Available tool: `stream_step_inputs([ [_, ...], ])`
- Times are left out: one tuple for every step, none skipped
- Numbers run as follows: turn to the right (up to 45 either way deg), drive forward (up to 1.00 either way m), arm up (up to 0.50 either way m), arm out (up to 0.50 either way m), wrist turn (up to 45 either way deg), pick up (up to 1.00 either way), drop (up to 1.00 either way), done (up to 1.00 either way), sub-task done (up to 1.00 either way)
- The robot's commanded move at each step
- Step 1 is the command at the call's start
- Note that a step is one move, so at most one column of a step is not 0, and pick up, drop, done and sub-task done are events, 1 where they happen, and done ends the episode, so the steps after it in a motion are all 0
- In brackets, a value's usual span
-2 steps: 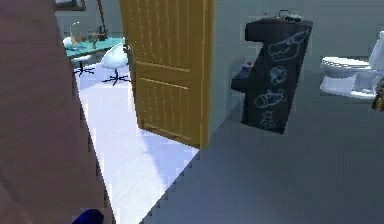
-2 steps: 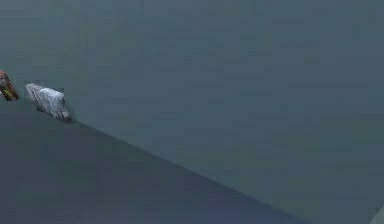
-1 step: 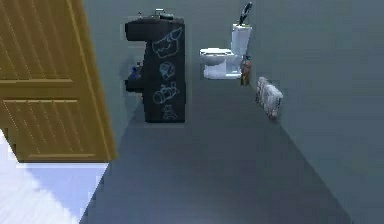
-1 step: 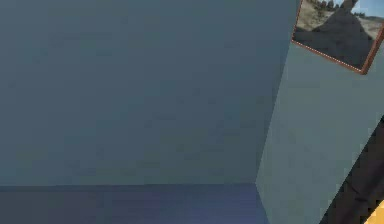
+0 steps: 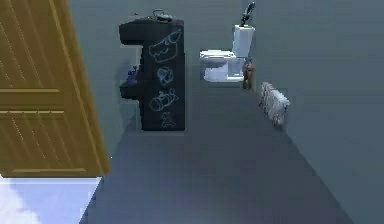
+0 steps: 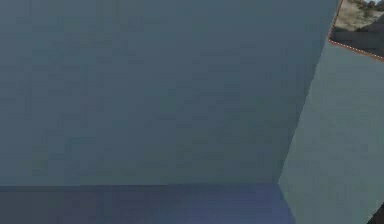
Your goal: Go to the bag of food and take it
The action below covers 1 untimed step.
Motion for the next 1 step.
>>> stream_step_inputs([
  [45.0,0.0,0.0,0.0,0.0,0.0,0.0,0.0,0.0],
])
